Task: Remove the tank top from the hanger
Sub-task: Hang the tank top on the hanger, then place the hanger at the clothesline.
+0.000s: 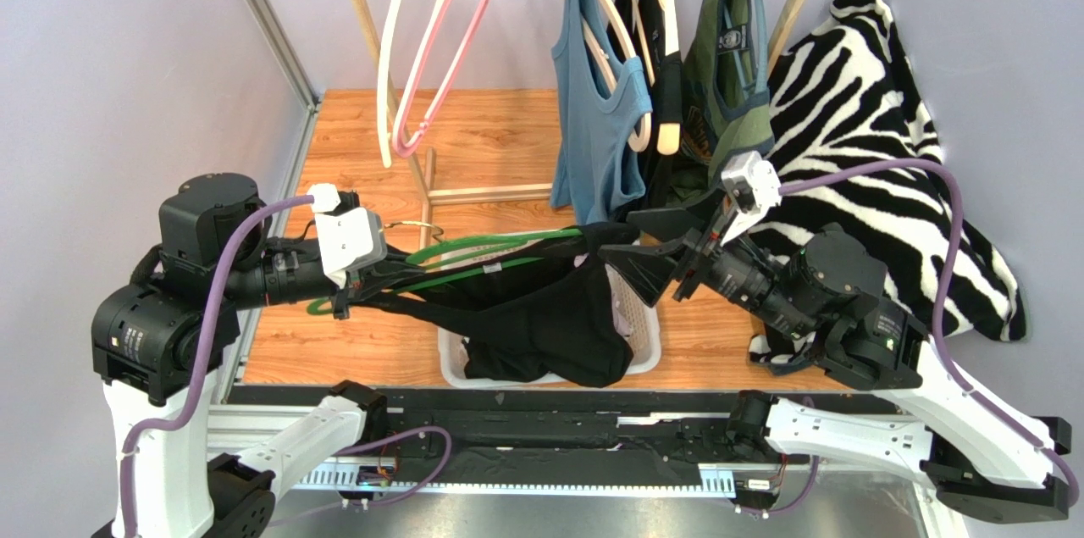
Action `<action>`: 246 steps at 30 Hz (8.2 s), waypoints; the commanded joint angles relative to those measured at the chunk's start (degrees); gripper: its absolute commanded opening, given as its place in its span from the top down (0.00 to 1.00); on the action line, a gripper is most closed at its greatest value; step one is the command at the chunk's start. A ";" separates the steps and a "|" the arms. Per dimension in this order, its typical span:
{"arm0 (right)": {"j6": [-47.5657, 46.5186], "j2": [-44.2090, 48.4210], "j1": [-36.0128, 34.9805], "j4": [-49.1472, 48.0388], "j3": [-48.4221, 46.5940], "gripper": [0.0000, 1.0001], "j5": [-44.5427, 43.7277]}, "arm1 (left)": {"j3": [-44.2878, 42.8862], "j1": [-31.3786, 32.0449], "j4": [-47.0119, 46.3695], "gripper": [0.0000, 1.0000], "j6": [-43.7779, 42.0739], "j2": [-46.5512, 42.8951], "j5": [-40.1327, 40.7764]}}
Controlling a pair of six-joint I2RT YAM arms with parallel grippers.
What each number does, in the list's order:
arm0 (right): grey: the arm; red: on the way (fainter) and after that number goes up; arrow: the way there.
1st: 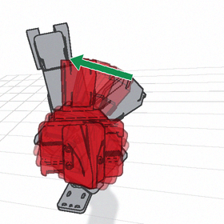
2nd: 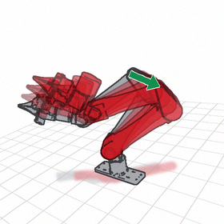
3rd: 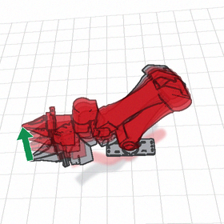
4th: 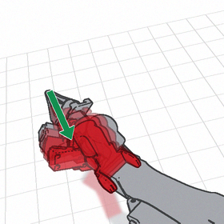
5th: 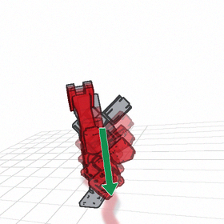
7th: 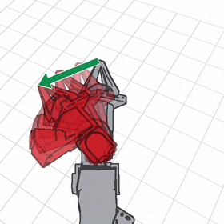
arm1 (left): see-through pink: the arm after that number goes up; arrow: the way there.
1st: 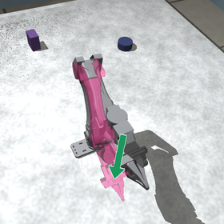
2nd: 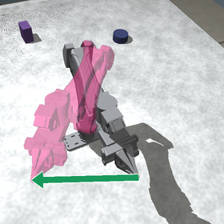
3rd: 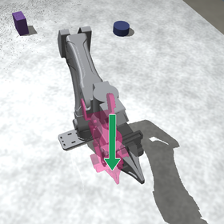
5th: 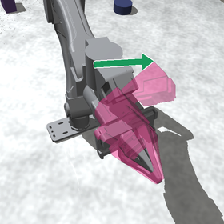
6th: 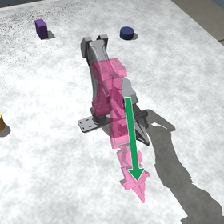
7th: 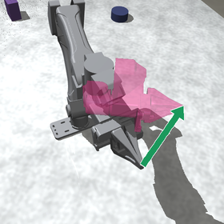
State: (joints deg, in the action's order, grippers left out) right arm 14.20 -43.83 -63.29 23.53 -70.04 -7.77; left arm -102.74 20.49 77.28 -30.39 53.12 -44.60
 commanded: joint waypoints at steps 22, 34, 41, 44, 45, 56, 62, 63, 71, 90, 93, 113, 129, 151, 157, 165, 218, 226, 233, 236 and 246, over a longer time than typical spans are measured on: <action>2.59 4.20 -0.08 -4.89 9.57 0.20 -4.19 | -1.32 -0.28 -4.59 1.00 0.77 -0.12 -1.28; 3.29 2.88 0.01 -6.57 6.94 1.00 -3.30 | -0.18 -0.28 -4.59 1.00 0.51 -0.65 -0.93; 2.51 6.74 0.01 -2.09 4.04 1.00 -7.07 | -0.09 -0.28 -4.59 1.00 0.51 -0.83 0.39; 1.36 8.06 0.01 -1.91 3.33 1.00 -12.69 | -0.18 -0.28 -4.59 1.00 0.60 -0.74 0.04; 1.27 8.15 0.01 -1.99 2.98 1.00 -14.27 | -0.27 -0.28 -4.33 1.00 0.51 -0.83 -0.05; -1.71 2.89 0.36 0.37 -1.50 1.00 -30.63 | -3.78 -0.19 -0.73 1.00 -1.60 -0.39 -4.36; -0.58 1.38 1.67 6.08 -0.36 1.00 -30.02 | -8.35 -0.28 0.94 1.00 -1.69 0.40 -6.03; -0.40 1.56 2.20 6.61 0.51 1.00 -30.11 | -8.79 -0.28 1.03 1.00 -1.78 0.49 -6.29; -6.62 4.98 2.73 9.86 2.37 0.69 -15.97 | -7.65 -0.28 -3.08 1.00 -2.65 2.77 -2.95; -27.37 -10.55 2.64 26.23 -24.62 0.12 10.20 | -4.05 11.15 2.18 1.00 -7.75 11.57 1.53; -28.96 -13.37 2.55 24.90 -24.62 0.13 12.24 | -4.14 11.59 2.88 1.00 -8.10 11.83 0.31; -26.50 -17.87 2.47 24.72 -20.23 0.53 19.63 | -5.63 15.02 6.40 1.00 -9.60 10.95 -3.48; -19.12 -10.05 2.47 23.40 -20.57 1.00 7.87 | -1.86 13.70 -15.39 0.07 5.43 3.92 26.92; -14.64 -6.09 2.47 21.30 -18.73 1.00 8.91 | 9.92 12.03 -28.84 0.29 21.86 6.72 20.96; -14.63 -5.30 2.47 21.30 -17.68 1.00 9.00 | 9.58 11.94 -29.90 0.51 23.01 8.22 18.68; -14.64 -4.42 2.47 22.17 -17.23 1.00 8.03 | 8.70 11.24 -29.55 1.00 22.66 8.49 16.39; -10.85 -49.14 2.64 37.12 -70.49 1.00 -31.24 | 21.52 16.16 -14.79 0.19 5.44 -2.14 16.12; -16.30 -53.98 3.43 32.55 -72.78 1.00 -35.38 | 23.29 14.05 -11.53 0.18 4.03 -5.66 13.40; -24.99 -58.99 5.19 21.75 -74.45 1.00 -38.20 | 22.93 13.35 -11.36 0.18 3.67 -5.84 12.52; -27.90 -61.27 6.41 15.95 -76.20 1.00 -37.41 | 23.20 13.26 -11.53 0.18 3.32 -6.10 12.52; -25.53 -64.88 13.27 9.43 -74.80 1.00 -29.07 | 21.79 13.08 -10.66 0.17 2.53 -7.07 12.61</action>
State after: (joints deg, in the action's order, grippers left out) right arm -11.46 -108.01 -52.88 42.81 -143.04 -39.66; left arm -79.85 33.98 65.91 -26.20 46.92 -31.03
